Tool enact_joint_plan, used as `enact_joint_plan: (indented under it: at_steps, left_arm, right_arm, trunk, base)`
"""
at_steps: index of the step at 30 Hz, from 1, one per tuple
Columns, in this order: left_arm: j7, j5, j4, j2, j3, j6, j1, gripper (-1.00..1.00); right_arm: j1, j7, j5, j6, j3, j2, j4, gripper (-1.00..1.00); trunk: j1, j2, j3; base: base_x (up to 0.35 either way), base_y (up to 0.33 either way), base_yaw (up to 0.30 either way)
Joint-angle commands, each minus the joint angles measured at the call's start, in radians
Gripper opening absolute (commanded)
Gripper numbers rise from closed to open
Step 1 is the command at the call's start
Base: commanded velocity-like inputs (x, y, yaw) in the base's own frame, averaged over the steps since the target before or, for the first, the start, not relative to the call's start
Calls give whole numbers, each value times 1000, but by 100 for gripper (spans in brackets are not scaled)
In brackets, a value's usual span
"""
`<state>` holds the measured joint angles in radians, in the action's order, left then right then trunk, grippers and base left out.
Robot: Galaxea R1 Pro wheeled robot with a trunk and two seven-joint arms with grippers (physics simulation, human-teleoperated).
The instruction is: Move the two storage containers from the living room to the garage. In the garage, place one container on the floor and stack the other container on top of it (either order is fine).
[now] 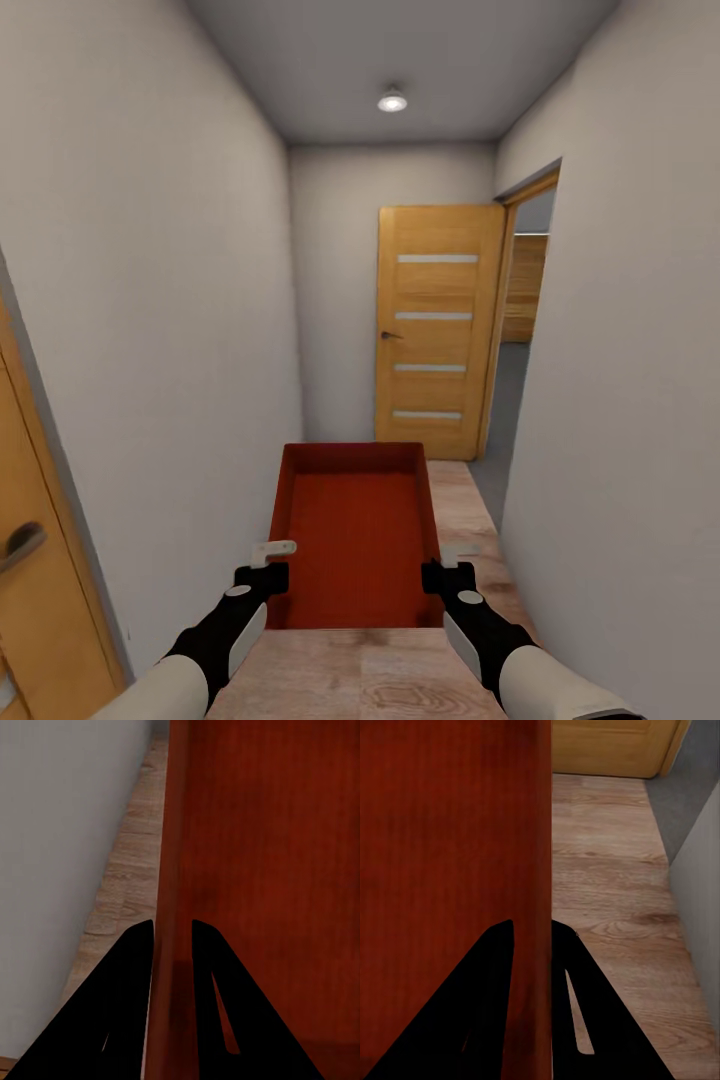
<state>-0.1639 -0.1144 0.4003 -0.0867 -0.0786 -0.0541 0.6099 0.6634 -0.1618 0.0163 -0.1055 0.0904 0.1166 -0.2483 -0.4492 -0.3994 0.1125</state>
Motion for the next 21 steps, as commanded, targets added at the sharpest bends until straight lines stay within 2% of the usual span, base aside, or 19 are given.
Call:
enact_joint_plan:
  at_steps: [1, 21]
  left_arm:
    - [-16, 12, 55, 1, 6, -4, 1, -100]
    - [-16, 13, 50, 1, 6, -4, 1, -100]
  right_arm:
    - [0, 0, 13, 0, 31, 0, 4, -100]
    - [0, -1, 11, 1, 31, -1, 4, -100]
  trunk:
    - [-1, -1, 0]
    - [-1, -1, 0]
  base:
    - [321, 0, -15]
    - [321, 0, -1]
